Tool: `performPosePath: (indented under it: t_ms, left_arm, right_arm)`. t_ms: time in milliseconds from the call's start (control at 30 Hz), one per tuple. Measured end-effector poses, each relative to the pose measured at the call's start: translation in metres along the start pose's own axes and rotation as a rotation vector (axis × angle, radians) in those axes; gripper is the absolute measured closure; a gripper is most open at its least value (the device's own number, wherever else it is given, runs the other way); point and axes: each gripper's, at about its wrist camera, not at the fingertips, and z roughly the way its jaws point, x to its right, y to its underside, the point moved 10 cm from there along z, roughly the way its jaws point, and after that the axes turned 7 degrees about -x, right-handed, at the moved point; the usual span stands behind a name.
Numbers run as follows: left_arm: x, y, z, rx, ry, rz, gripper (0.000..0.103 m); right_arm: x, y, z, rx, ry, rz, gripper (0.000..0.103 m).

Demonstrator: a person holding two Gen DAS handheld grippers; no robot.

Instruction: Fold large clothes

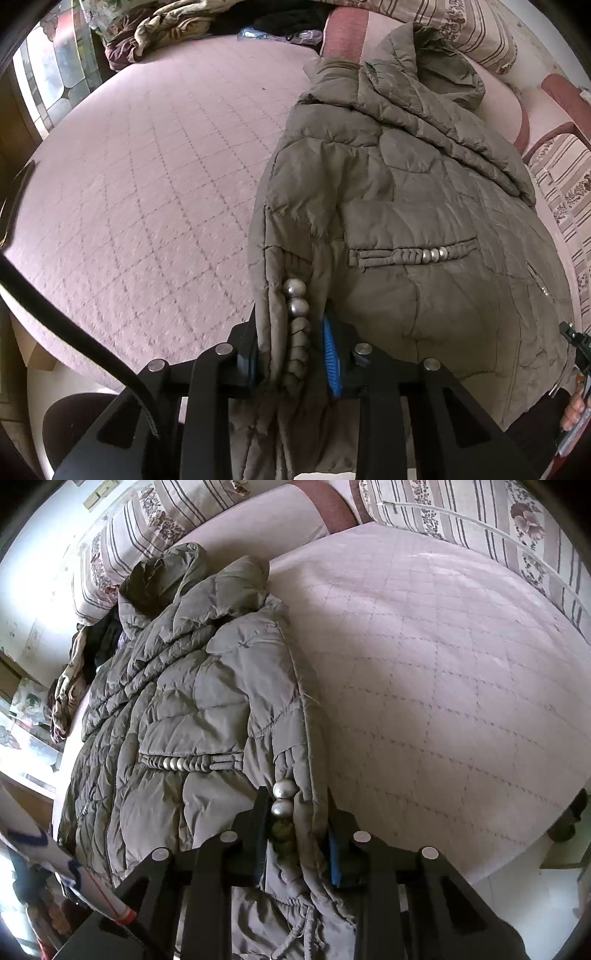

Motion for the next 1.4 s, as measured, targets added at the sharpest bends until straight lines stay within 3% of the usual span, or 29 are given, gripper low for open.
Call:
performPosePath:
  t_ms: [100, 200, 433, 500, 600, 733, 833, 900, 1033, 1200, 1400]
  left_arm:
    - [-0.001, -0.003, -0.004, 0.007, -0.006, -0.016, 0.074]
    - [-0.001, -0.006, -0.016, 0.029, -0.010, -0.024, 0.073]
    - [-0.005, -0.018, -0.098, 0.189, -0.038, 0.011, 0.072]
    - [-0.008, -0.025, -0.127, 0.244, -0.056, 0.018, 0.067]
    - [-0.015, -0.039, -0.172, 0.310, -0.088, 0.032, 0.062]
    - [-0.029, -0.065, -0.245, 0.442, -0.207, 0.073, 0.056]
    - [-0.039, -0.084, -0.303, 0.539, -0.281, 0.079, 0.041]
    - [-0.042, -0.095, -0.331, 0.580, -0.294, 0.068, 0.031]
    - [-0.032, -0.121, -0.378, 0.647, -0.284, 0.066, 0.024]
    - [0.001, -0.141, -0.371, 0.668, -0.260, 0.112, 0.018]
    - [0.047, -0.153, -0.278, 0.502, -0.130, 0.145, 0.018]
  right_arm:
    - [0.001, 0.002, -0.004, 0.002, -0.002, -0.003, 0.076]
    - [0.004, 0.001, -0.017, 0.045, 0.007, 0.002, 0.066]
    - [-0.003, 0.001, -0.076, 0.161, 0.034, -0.039, 0.063]
    - [-0.014, -0.005, -0.102, 0.205, 0.028, -0.060, 0.061]
    - [-0.039, -0.020, -0.156, 0.299, 0.037, -0.112, 0.044]
    - [-0.074, -0.043, -0.227, 0.426, 0.083, -0.213, 0.036]
    - [-0.104, -0.068, -0.297, 0.553, 0.130, -0.282, 0.027]
    - [-0.118, -0.082, -0.330, 0.609, 0.128, -0.294, 0.023]
    - [-0.160, -0.112, -0.387, 0.695, 0.115, -0.322, 0.016]
    - [-0.206, -0.143, -0.394, 0.712, 0.156, -0.346, 0.013]
    - [-0.237, -0.170, -0.323, 0.605, 0.188, -0.366, 0.013]
